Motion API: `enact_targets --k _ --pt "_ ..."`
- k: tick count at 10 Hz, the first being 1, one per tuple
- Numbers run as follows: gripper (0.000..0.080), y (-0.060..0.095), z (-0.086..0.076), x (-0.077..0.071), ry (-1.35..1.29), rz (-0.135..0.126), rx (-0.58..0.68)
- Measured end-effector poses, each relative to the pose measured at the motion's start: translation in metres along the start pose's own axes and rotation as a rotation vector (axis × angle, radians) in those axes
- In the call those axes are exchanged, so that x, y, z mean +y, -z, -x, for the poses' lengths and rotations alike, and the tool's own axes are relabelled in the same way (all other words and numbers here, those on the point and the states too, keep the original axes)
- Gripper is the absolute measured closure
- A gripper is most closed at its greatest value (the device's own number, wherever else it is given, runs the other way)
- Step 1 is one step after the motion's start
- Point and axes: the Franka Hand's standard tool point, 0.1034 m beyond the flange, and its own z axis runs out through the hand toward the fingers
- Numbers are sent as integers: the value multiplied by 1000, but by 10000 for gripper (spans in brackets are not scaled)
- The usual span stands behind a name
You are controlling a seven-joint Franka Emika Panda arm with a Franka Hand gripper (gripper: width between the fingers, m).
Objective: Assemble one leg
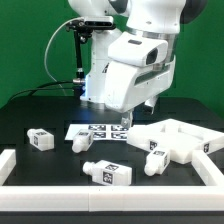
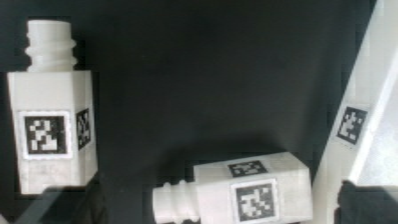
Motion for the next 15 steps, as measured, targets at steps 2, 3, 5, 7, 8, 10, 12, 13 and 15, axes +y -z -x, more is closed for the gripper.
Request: enact_targets --k 2,3,5,7,8,10,12,13,15 --pt "150 0 0 0 0 0 0" --pt "150 0 0 0 -1 0 0" --pt "150 3 1 -1 -107 25 34" --pt "150 7 -3 -3 -298 21 58" --pt "150 11 -8 2 -393 0 80" --pt "150 9 -15 8 -477 -29 129" --pt "150 9 -15 7 -474 -30 128" --pt "150 8 -15 7 -474 -30 128" --pt "150 2 -23 2 -673 -50 128"
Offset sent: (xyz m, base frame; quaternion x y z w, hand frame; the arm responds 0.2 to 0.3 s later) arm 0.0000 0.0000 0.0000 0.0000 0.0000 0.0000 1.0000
